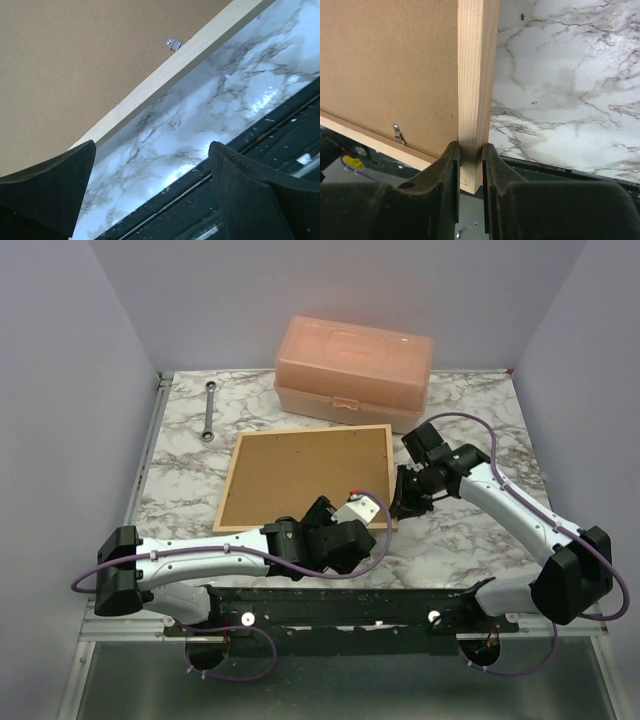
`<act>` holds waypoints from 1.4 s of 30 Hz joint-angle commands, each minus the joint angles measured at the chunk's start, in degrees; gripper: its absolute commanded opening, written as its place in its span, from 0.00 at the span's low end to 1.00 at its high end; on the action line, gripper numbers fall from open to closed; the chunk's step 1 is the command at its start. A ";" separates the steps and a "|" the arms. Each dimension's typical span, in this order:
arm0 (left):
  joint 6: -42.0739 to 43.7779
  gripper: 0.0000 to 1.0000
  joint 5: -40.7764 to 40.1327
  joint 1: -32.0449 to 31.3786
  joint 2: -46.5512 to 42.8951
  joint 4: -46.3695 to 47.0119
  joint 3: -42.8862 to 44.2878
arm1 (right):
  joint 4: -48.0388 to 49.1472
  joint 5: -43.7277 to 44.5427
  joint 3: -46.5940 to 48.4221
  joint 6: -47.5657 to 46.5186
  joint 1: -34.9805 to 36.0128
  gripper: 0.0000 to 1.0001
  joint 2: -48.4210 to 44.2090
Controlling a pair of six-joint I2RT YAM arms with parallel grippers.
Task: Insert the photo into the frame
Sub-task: Turn over the photo frame at the center of the board.
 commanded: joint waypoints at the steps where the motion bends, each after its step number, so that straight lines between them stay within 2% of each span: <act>1: 2.69 0.96 -10.58 -2.47 1.96 -4.99 2.21 | -1.60 -5.26 5.73 0.03 0.22 0.01 -2.59; 8: 2.44 0.93 -19.64 -4.46 8.77 -10.48 5.55 | -2.84 -7.99 8.19 0.33 0.26 0.00 -3.24; 16: -2.36 0.81 -29.23 -4.58 18.25 -19.79 10.76 | -3.85 -8.74 8.90 0.22 0.25 0.01 -3.65; 20: -1.89 0.76 -31.11 -4.58 18.87 -19.29 10.47 | -4.18 -9.41 9.11 0.21 0.24 0.00 -3.92; 24: 0.69 0.67 -31.38 -4.58 18.63 -16.13 8.99 | -4.22 -10.39 9.02 0.22 0.25 0.00 -4.11; 34: 2.15 0.30 -33.49 -4.64 18.47 -15.97 9.53 | -4.17 -10.94 9.02 -0.01 0.22 0.01 -4.63; 36: 2.24 0.17 -33.79 -4.60 17.87 -16.16 9.52 | -3.69 -11.18 9.09 0.01 0.23 0.02 -4.97; 38: 2.24 0.08 -34.25 -4.58 17.14 -16.71 9.67 | -3.45 -11.24 9.52 -0.11 0.25 0.04 -5.38; 39: 2.00 0.06 -34.60 -4.58 16.83 -17.16 9.86 | -3.25 -11.09 9.84 -0.08 0.26 0.16 -5.48; 42: 1.09 0.04 -35.55 -4.58 16.02 -19.19 10.62 | -2.72 -10.88 10.98 -0.39 0.21 0.40 -6.01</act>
